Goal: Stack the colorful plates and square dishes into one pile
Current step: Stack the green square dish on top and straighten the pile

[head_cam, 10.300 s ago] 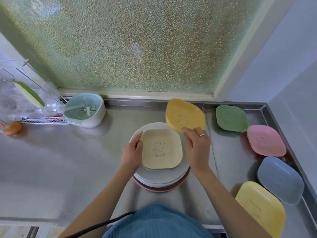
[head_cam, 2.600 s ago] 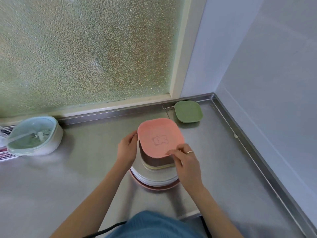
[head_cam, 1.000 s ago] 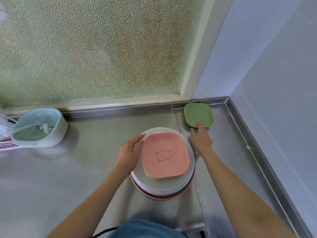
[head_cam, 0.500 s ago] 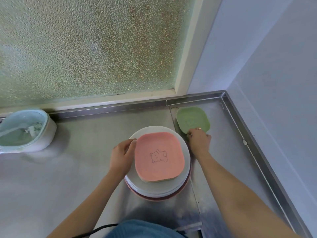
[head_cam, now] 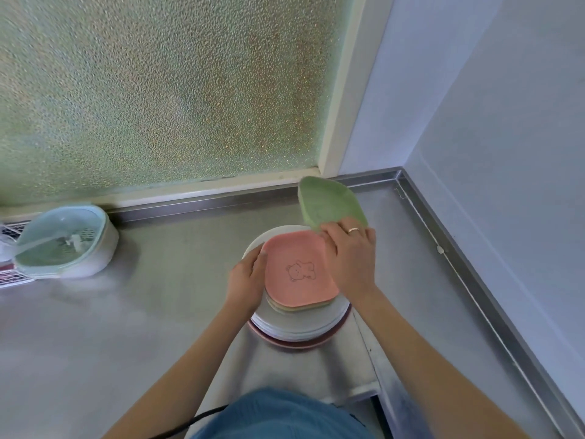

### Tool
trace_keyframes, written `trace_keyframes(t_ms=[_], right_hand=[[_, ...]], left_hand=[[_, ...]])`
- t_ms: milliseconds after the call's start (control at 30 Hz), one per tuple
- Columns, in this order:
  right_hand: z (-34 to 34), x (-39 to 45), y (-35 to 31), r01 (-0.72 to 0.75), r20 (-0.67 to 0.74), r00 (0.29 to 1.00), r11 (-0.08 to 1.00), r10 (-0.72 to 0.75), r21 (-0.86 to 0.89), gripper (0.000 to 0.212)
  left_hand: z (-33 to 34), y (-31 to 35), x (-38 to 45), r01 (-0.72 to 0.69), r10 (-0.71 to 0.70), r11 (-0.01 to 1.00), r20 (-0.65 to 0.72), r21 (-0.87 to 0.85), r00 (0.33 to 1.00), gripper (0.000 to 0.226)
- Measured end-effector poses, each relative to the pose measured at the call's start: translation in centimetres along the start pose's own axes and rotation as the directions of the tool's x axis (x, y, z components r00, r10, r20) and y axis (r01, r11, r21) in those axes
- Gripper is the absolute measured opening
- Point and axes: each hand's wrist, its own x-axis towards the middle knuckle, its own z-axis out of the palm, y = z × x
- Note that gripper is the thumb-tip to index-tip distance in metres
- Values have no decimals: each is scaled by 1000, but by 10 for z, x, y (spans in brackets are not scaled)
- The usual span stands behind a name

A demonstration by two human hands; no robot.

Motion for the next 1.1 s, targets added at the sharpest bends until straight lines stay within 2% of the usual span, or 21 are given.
trace_keyframes(t_ms=[167, 267, 400, 467, 533, 600, 633, 700, 800, 1000, 1100], right_hand=[[-17, -40, -38, 172, -19, 985, 985, -172, 4, 18], [-16, -62, -44, 240, 90, 967, 971, -240, 7, 17], [-19, -77, -43, 288, 270, 909, 947, -316, 142, 17], [-23, -76, -42, 184, 304, 919, 954, -252, 235, 26], [-24, -70, -39, 25, 268, 958, 961, -101, 275, 38], [-19, -58, -30, -135, 197, 977, 961, 87, 242, 43], [-15, -52, -23, -224, 208, 961, 952, 180, 210, 45], [-5, -44, -10, -365, 333, 892, 921, 305, 134, 51], [7, -49, 2, -418, 499, 810, 901, 310, 119, 57], [15, -53, 8, -460, 499, 811, 860, 305, 220, 54], [15, -55, 17, -549, 499, 793, 766, 350, 335, 49]], left_hand=[[-1, 9, -1, 47, -46, 987, 14, -157, 999, 42], [-3, 16, -2, 73, -72, 972, 11, -222, 997, 38], [-3, 17, -9, 37, -20, 977, 81, -208, 997, 36], [-3, 17, -13, 0, 21, 980, 104, -198, 994, 33], [-2, 16, -14, -52, 69, 987, 107, -155, 992, 35], [-3, 14, -12, -74, 80, 996, 118, -55, 990, 43], [-3, 14, -10, -67, 66, 998, 127, 3, 990, 48], [-2, 13, -9, -80, 69, 994, 147, 72, 987, 57], [0, 11, -10, -156, 124, 973, 183, 173, 975, 57], [0, 7, -7, -158, 122, 969, 183, 191, 975, 54], [-3, 2, -9, -159, 123, 966, 178, 206, 976, 52]])
